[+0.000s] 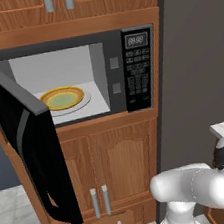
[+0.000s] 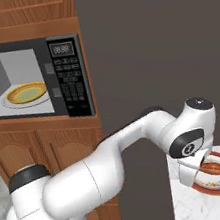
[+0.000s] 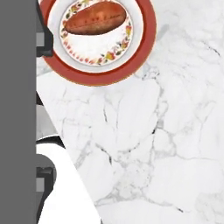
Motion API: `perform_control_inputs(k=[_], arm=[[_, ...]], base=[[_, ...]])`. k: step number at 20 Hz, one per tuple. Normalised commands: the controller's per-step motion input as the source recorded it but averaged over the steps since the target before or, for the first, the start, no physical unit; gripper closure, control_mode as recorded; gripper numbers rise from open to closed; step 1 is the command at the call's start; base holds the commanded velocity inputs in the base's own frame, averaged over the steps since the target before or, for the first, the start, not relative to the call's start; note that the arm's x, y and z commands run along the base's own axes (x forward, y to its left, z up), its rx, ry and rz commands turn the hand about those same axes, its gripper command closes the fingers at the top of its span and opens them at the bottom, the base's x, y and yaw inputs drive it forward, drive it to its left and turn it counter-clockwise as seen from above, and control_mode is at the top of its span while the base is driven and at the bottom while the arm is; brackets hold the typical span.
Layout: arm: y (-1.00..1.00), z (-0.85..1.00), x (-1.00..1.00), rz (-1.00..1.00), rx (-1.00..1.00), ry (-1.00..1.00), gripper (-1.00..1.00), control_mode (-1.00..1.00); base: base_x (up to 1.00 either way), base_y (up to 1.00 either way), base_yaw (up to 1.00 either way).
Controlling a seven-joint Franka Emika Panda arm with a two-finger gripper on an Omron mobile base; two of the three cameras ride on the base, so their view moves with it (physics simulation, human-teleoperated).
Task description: Pick the sweet potato from the counter and place it in the microwave. Then turn on the microwave.
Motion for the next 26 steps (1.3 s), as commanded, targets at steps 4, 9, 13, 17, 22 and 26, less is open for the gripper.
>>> perform_control_inputs(k=[4, 9, 13, 17, 22, 26], arm=[[-0.18, -0.36, 0.21, 0.0, 0.13, 0.01, -1.0, -1.0], [-0.02, -0.33, 0.21, 0.0, 0.05, 0.0, -1.0, -1.0], [0.0, -0.25, 0.27, 0.0, 0.0, 0.0, -1.0, -1.0], [-0.03, -0.23, 0.23, 0.0, 0.0, 0.0, -1.0, -1.0], [-0.14, -0.2, 0.08, -0.01, 0.0, 0.0, -1.0, -1.0], [-0.18, -0.14, 0.01, 0.0, 0.0, -0.04, -1.0, -1.0]], base=[[0.0, 0.0, 0.0], [0.0, 0.0, 0.0], [0.0, 0.0, 0.0], [0.0, 0.0, 0.0], [0.0, 0.0, 0.0], [0.0, 0.0, 0.0]])
